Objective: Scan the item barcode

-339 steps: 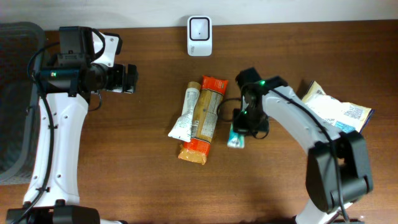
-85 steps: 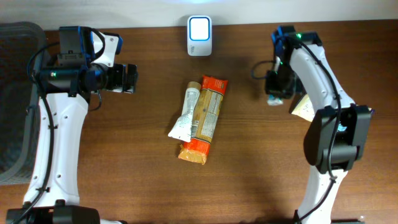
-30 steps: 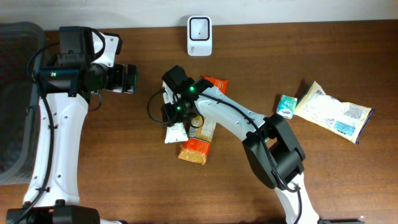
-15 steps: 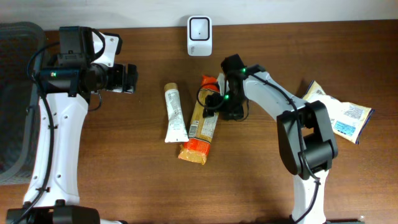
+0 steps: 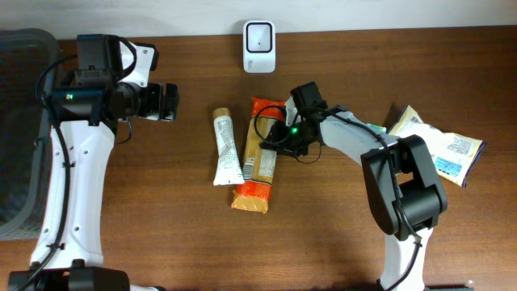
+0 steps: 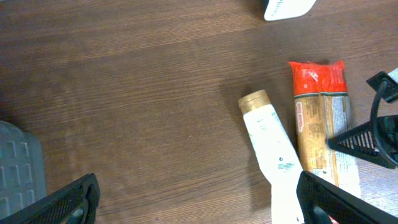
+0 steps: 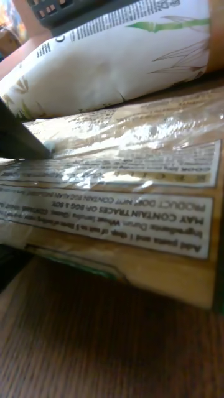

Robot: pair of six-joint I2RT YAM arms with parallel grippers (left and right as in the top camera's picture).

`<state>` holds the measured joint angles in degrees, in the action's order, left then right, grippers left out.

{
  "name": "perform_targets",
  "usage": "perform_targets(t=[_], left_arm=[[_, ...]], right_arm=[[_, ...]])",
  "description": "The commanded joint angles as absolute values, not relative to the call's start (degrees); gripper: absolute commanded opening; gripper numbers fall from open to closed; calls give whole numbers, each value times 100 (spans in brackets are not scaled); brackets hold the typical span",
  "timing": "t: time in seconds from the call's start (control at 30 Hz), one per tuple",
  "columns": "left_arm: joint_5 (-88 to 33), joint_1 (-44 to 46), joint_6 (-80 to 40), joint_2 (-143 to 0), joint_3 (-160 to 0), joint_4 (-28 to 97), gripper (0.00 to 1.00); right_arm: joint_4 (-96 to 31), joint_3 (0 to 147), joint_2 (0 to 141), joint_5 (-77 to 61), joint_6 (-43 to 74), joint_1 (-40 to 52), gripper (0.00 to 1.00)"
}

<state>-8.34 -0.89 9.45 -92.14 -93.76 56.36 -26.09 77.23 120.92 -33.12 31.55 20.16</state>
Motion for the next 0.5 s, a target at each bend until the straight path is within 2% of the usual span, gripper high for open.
perform_targets(t=[0.0, 0.1, 0.17, 0.27, 0.37, 0.47], left_arm=[[-854, -119, 1020, -9170, -9443, 5629, 99], [-854, -119, 1020, -9170, -9443, 5629, 99], [-854, -119, 1020, -9170, -9443, 5629, 99], [-854, -119, 1020, -9170, -9443, 5629, 99], [-854, -119, 1020, -9170, -9443, 5629, 99], [-854, -119, 1020, -9170, -9443, 5629, 99]], right_arm=[[-2716, 7487, 12401, -3183, 3028, 2091, 28], [-2740, 7537, 12289, -3527, 2587, 2016, 13], [-2980, 7673, 12095, -3535, 2322, 1979, 8], [-3741, 8018, 11636, -3328, 1824, 1979, 6], [-5212, 8805, 11196, -2899, 1514, 1986, 4], [-6978, 9957, 11148, -1417, 1522, 2001, 4]])
